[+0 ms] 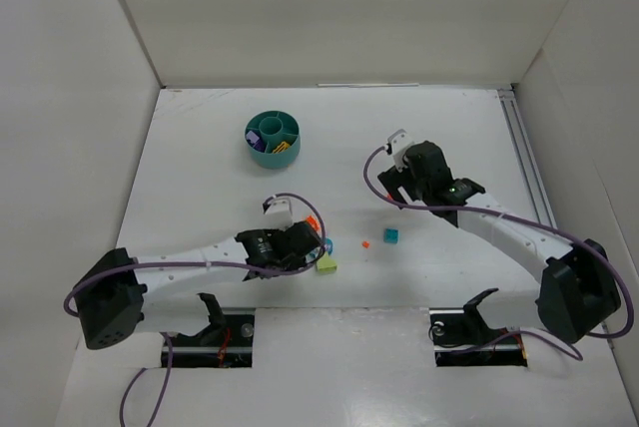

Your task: Sort the legos into containers by color

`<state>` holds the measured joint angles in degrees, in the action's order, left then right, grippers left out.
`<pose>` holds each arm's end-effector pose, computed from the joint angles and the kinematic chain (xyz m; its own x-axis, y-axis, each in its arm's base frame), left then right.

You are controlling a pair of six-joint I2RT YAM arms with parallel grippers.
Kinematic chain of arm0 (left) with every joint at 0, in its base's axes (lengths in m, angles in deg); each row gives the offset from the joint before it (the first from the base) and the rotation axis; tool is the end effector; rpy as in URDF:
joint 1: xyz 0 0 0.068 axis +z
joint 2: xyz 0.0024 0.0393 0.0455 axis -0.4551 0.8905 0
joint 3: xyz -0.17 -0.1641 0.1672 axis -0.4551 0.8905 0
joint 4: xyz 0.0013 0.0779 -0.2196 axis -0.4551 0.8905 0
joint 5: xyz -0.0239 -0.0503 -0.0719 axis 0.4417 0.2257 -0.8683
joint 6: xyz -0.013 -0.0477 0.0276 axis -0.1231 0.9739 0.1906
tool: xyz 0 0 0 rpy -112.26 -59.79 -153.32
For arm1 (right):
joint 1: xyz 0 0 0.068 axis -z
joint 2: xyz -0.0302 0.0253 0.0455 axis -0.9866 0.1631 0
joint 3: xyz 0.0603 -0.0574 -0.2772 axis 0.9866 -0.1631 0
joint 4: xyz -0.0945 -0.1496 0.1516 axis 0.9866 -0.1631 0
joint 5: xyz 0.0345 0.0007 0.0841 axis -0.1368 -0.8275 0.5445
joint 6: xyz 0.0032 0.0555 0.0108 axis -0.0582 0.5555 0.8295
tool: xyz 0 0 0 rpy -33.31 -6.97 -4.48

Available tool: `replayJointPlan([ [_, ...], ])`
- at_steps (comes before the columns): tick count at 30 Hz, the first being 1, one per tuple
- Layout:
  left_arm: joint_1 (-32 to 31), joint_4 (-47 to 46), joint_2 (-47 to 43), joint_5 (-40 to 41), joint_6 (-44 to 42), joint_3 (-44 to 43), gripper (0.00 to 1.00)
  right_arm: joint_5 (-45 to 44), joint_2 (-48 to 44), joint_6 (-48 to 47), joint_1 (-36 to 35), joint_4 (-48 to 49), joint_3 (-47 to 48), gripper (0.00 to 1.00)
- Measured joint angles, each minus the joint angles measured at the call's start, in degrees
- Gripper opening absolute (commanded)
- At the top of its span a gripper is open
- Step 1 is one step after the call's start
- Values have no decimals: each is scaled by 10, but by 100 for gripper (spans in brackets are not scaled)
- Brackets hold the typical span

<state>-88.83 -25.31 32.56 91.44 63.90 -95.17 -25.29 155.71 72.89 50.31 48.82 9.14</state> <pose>0.1006 -0.1531 0.2100 -0.8271 -0.1857 -0.5305 -0.0543 0.9658 -0.2534 0.2242 0.1178 0.2757 -0.4543 -0.5863 -0.6707 -0.4446 0.8016 -0.3996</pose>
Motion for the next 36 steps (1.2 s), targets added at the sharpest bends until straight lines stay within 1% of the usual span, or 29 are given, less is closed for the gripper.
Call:
replayJointPlan([
  [3, 24, -9, -20, 21, -43, -40, 25, 1, -20, 0, 10, 2, -12, 100],
  [7, 124, -70, -27, 38, -133, -110, 25, 2, -66, -1, 24, 5, -33, 100],
  [9, 174, -101, -20, 32, -181, -144, 25, 2, -92, -3, 32, 5, -43, 100],
  [13, 269, -166, 28, 5, -274, -223, 26, 1, -133, -7, 45, 13, -66, 100],
  [16, 313, -194, 88, -17, -330, -293, 26, 0, -154, -14, 56, 16, -84, 100],
  [19, 337, -220, 157, -33, -377, -367, 28, 0, -158, -17, 70, 21, -92, 100],
  [26, 376, -237, 290, -99, -459, -483, 28, 1, -153, -26, 109, 35, -98, 100],
  [29, 387, -233, 328, -122, -488, -513, 28, 7, -141, -31, 124, 45, -97, 100],
  [36, 398, -205, 427, -144, -530, -622, 28, 35, -98, -40, 149, 59, -97, 100],
])
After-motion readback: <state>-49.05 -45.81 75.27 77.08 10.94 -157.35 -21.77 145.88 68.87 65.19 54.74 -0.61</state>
